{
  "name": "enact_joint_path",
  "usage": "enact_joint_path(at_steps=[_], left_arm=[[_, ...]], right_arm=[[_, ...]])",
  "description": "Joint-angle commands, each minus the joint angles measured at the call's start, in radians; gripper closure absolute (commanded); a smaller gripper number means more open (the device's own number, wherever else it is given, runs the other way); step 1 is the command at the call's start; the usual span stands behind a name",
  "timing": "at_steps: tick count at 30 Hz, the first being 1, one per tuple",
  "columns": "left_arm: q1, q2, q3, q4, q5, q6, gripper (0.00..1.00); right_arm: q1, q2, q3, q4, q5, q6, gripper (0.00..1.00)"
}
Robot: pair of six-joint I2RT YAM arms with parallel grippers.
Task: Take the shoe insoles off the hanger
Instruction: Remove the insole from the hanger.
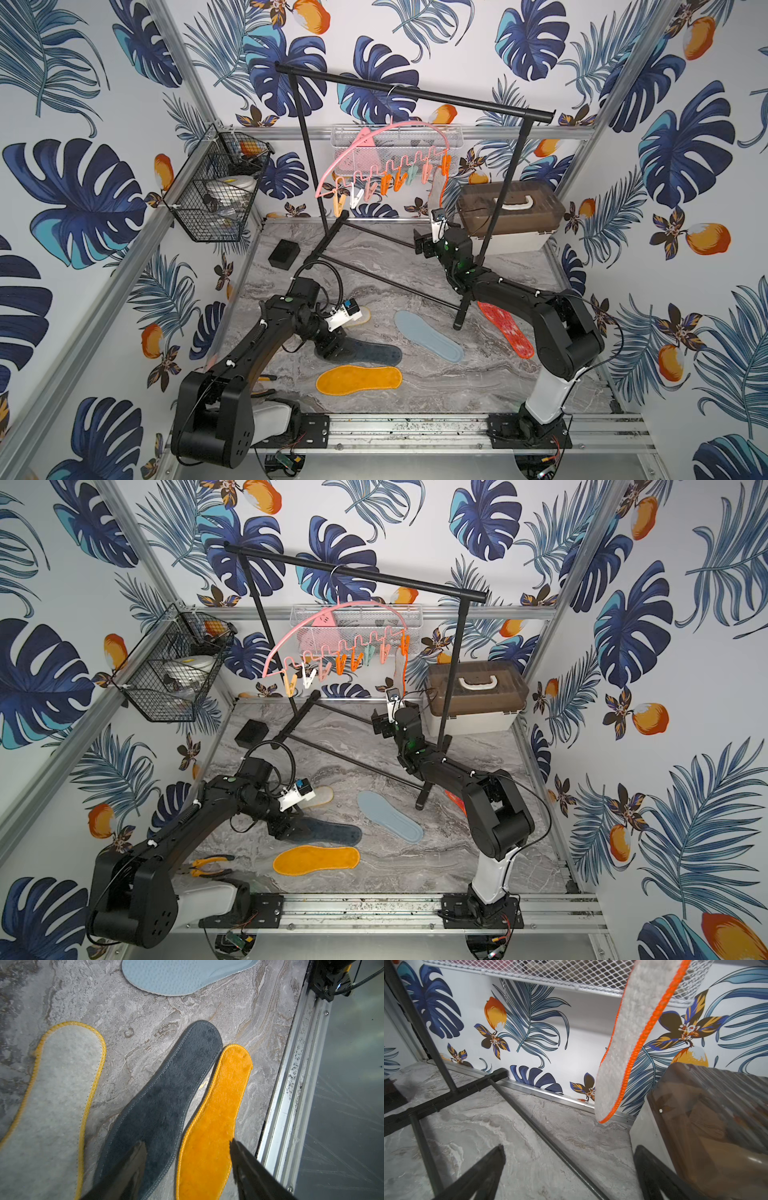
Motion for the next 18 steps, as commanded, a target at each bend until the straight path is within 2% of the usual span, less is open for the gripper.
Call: enact_joint_path(at_steps=[1,18], left_arm=[[0.007,-0.011,-0.002,-0.024,0.04,0.025,0.29],[0.033,-0.012,-0.003,-0.03,0.074,0.042,0.29]], right_arm=[[-0.026,0.011,0.042,0.033,-0.024,0.033,0.02],[-0.093,0.123,0.141,0.153,-0.079,0.082,0.08]])
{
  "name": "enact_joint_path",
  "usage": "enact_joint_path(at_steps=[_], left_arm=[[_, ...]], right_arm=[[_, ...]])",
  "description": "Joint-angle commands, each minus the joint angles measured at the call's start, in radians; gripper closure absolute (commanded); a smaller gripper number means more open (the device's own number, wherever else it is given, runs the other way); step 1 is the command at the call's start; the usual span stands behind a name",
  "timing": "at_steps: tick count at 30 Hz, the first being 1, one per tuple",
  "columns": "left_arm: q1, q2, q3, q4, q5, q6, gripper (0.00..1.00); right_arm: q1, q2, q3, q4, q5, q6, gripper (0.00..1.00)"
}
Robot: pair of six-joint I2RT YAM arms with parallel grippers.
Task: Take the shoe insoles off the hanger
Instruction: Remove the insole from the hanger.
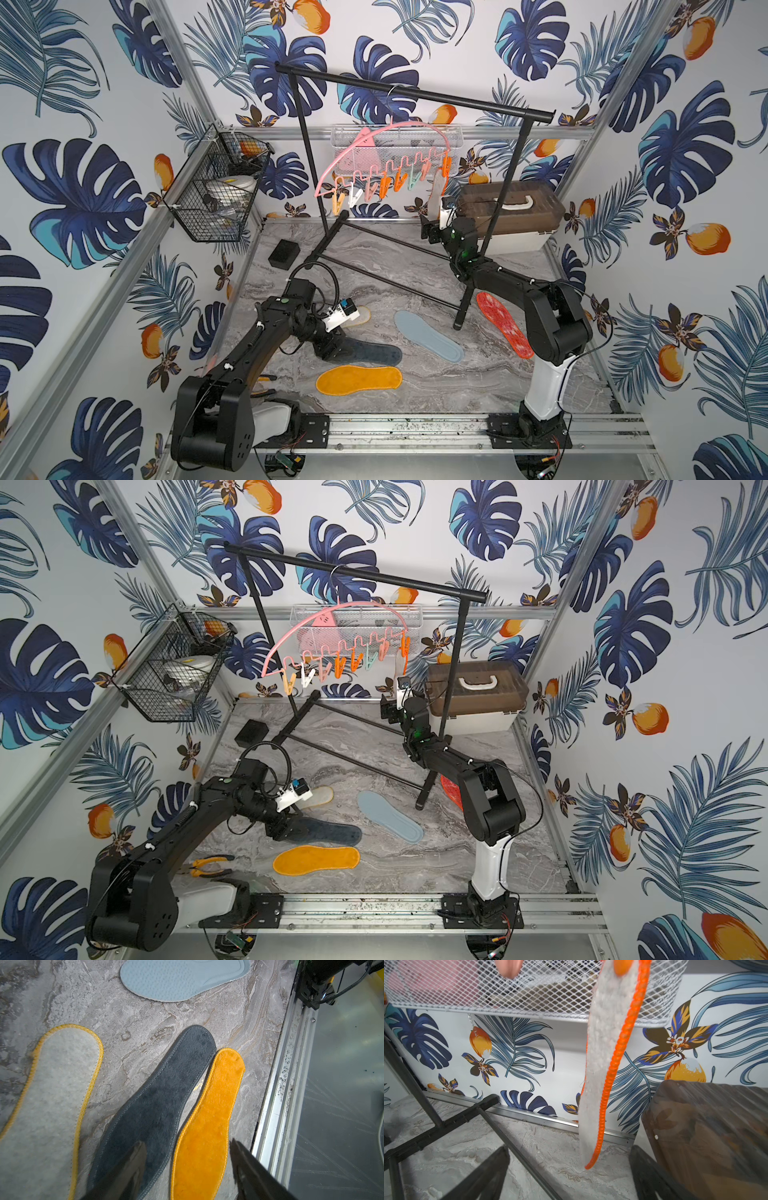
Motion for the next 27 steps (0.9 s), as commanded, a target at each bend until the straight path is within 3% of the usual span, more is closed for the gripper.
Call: enact_joint_path(at_steps=[1,13,27], left_arm=[[0.002,0.0,0.005,-0.006,0.026,0.018,0.29],[0.002,0.018,0.01,-0.007,0.035,0.021,0.29],[0.002,0.028,0.017,-0.011,0.04,0.019,0.29]], right_arm=[[-0.016,0.021,0.025,0.062,-0.013,0.028,0.08],[-0.052,0.122,0.097,0.087,-0.107,0.006,0.18],[-0.08,0.192,0.139,0.165,-0.157,0.057,0.44]])
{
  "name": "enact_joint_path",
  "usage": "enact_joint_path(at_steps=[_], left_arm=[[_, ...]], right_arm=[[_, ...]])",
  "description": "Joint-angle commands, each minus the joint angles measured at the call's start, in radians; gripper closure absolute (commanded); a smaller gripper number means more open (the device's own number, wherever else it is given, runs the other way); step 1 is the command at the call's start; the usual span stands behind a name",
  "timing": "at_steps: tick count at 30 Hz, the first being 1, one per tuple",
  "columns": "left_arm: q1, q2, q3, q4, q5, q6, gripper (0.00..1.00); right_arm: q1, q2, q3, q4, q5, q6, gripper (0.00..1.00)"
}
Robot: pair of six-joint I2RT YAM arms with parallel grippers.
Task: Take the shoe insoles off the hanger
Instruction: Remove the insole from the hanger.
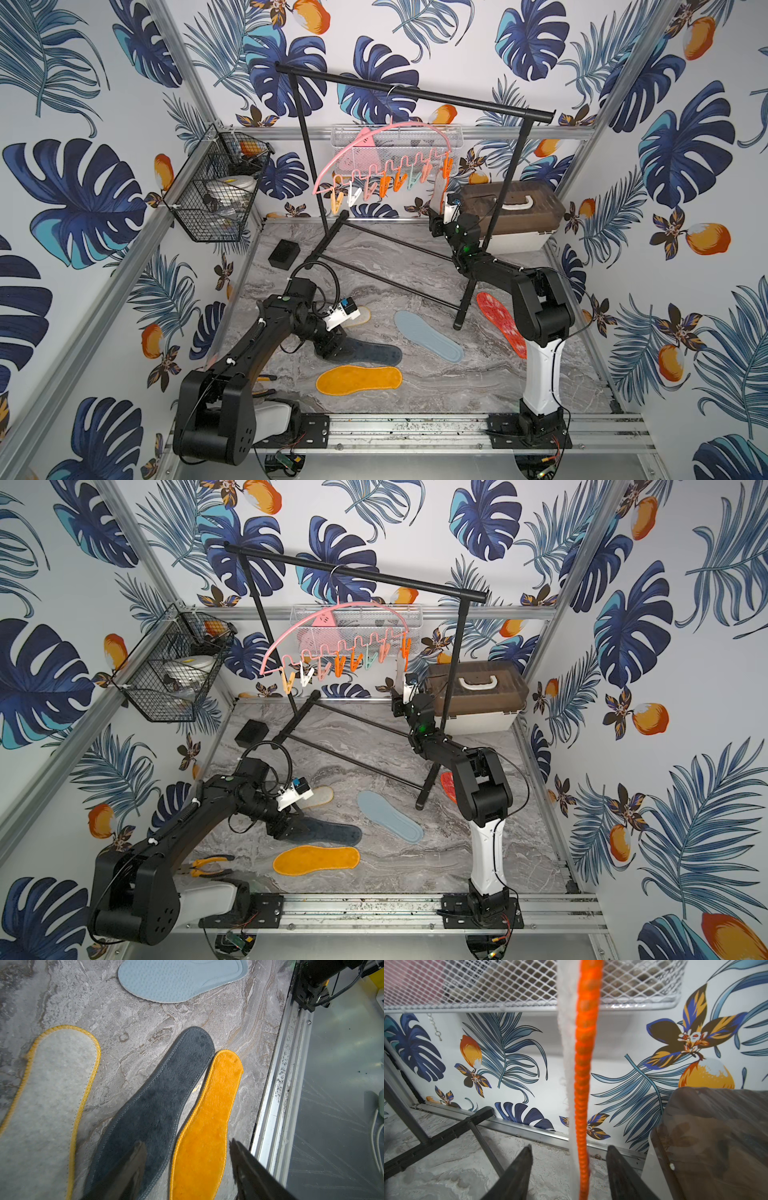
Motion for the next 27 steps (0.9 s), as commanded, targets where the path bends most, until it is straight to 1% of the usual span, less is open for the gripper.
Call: enact_joint_path(at_steps=[1,2,6,9,11,14,16,21,24,27], left_arm=[[0.001,0.003,0.005,-0.009,0.024,0.016,0.29],[0.001,0.003,0.006,-0.009,0.023,0.016,0.29],[0.001,0.006,0.007,-0.007,0.024,0.016,0.29],[0.001,0.003,0.008,-0.005,0.024,0.014,0.29],[0.001,-0.003,0.011,0.012,0.009,-0.001,0.29],[0.001,-0.027,0.019,0.065,-0.008,-0.033,0.29],[0.001,-0.036,0.036,0.091,0.002,-0.057,0.29],[0.001,0.001,0.139,0.129,0.104,-0.121,0.29],[0.001,0.039,0.203,0.243,0.157,-0.239,0.29],[0.0,0.063,0.245,0.439,0.196,-0.406,0.29]], right_arm=[[0.0,0.015,0.035,0.041,-0.026,0.012,0.46],[0.0,0.02,0.045,0.032,-0.031,0.009,0.48],[-0.002,0.029,0.069,0.035,-0.071,-0.011,0.65],[-0.002,0.012,0.044,0.075,-0.089,-0.011,0.79],[-0.001,-0.007,0.005,0.115,-0.104,-0.004,0.87],[0.0,-0.045,-0.06,0.157,-0.111,0.009,0.91],[0.0,-0.077,-0.101,0.17,-0.111,0.016,0.91],[0.004,-0.183,-0.209,0.192,-0.137,0.039,0.92],[0.007,-0.248,-0.257,0.167,-0.15,0.057,0.92],[0.01,-0.305,-0.291,0.134,-0.163,0.092,0.92]])
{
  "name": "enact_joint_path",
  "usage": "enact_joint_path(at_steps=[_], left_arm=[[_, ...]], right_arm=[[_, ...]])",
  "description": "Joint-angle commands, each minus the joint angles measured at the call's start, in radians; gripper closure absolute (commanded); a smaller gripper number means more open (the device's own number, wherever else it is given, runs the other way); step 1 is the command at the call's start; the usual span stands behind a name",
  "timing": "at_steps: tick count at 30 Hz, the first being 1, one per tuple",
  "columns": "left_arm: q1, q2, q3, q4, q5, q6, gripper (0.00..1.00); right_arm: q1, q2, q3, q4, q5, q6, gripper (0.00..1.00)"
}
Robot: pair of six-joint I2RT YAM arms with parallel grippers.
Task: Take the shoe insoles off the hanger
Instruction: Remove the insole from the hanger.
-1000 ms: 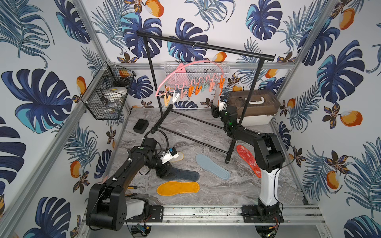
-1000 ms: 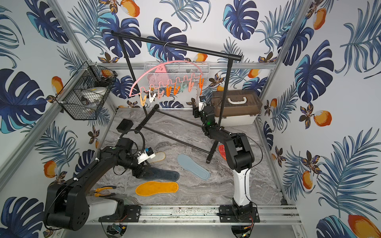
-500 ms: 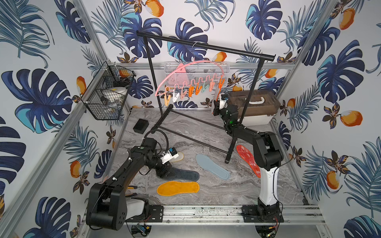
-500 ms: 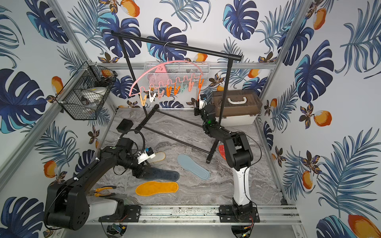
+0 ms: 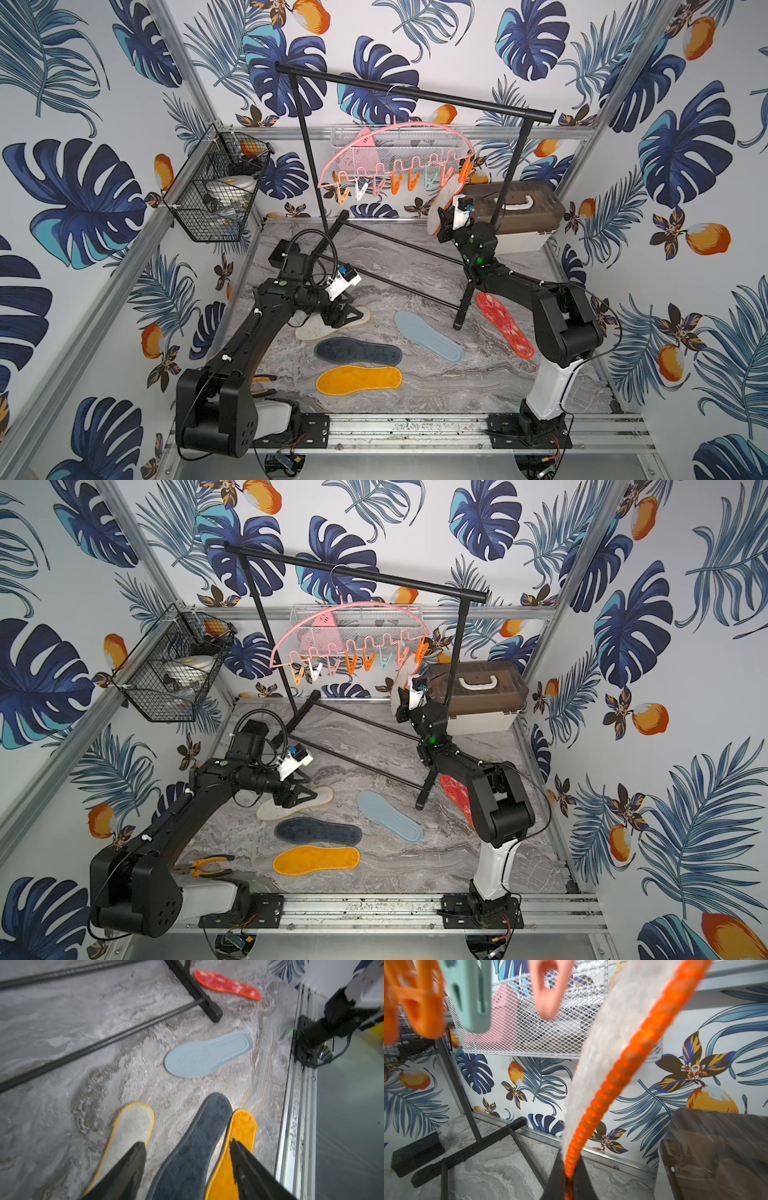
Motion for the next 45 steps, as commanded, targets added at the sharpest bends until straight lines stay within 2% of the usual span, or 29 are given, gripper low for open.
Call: enact_joint_path(at_steps=[1,4,8,14,19,25,30,34,37,45], left_arm=[[0.0,0.022,0.034,0.284,0.103,-0.227,0.28],[-0.013,0.063,0.072,0.45,0.133,-0.331,0.26],[-0.032,0.145,0.155,0.514,0.13,-0.422,0.26],[-0.064,0.194,0.164,0.673,0.146,-0.573,0.26],[-0.11,0.209,0.208,0.667,0.14,-0.583,0.26],[-0.16,0.223,0.163,0.779,0.132,-0.632,0.26],[-0.167,0.262,0.159,0.853,0.141,-0.709,0.26],[-0.173,0.287,0.179,0.89,0.175,-0.773,0.26],[-0.186,0.293,0.199,0.886,0.2,-0.772,0.27],[-0.26,0.305,0.214,0.889,0.251,-0.789,0.27]], right_arm=[[0.007,-0.055,-0.028,-0.005,-0.028,0.058,0.92],[0.013,-0.098,-0.04,-0.058,-0.033,0.085,0.92],[0.022,-0.154,-0.088,-0.124,-0.044,0.094,0.92],[0.038,-0.221,-0.138,-0.19,-0.101,0.034,0.93],[0.047,-0.271,-0.199,-0.189,-0.122,0.017,0.93],[0.056,-0.349,-0.25,-0.214,-0.186,-0.001,0.93],[0.059,-0.403,-0.269,-0.269,-0.274,-0.008,0.93],[0.059,-0.468,-0.26,-0.392,-0.366,-0.04,0.93],[0.06,-0.522,-0.271,-0.457,-0.409,-0.07,0.93],[0.059,-0.573,-0.279,-0.522,-0.509,-0.071,0.95]])
